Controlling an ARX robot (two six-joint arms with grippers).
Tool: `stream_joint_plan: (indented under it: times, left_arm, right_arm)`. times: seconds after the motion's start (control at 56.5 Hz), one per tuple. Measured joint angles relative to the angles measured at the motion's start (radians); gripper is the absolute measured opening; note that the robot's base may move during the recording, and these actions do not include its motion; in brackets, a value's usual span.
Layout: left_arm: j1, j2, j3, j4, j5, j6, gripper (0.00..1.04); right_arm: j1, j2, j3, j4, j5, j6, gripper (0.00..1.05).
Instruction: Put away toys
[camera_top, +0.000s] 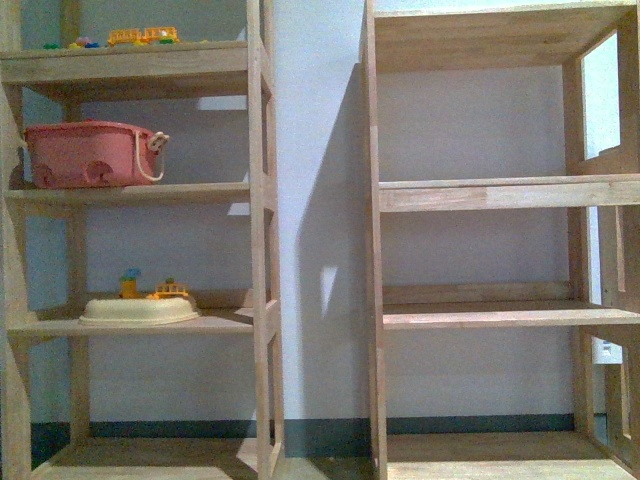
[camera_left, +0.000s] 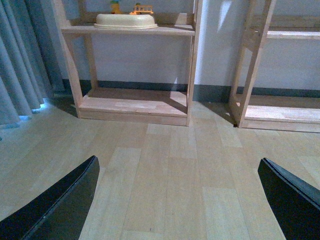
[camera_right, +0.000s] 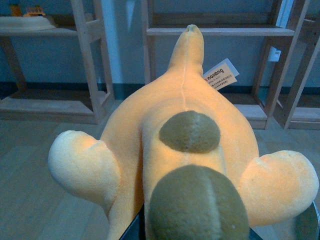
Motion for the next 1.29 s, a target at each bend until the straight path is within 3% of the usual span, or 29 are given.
stream_joint_plan:
  times: [1.293]
  left_arm:
    - [0.000, 0.000, 0.000, 0.000, 0.001, 0.000, 0.98]
  right_arm:
    - [0.000, 0.000, 0.000, 0.000, 0.003, 0.000, 0.07]
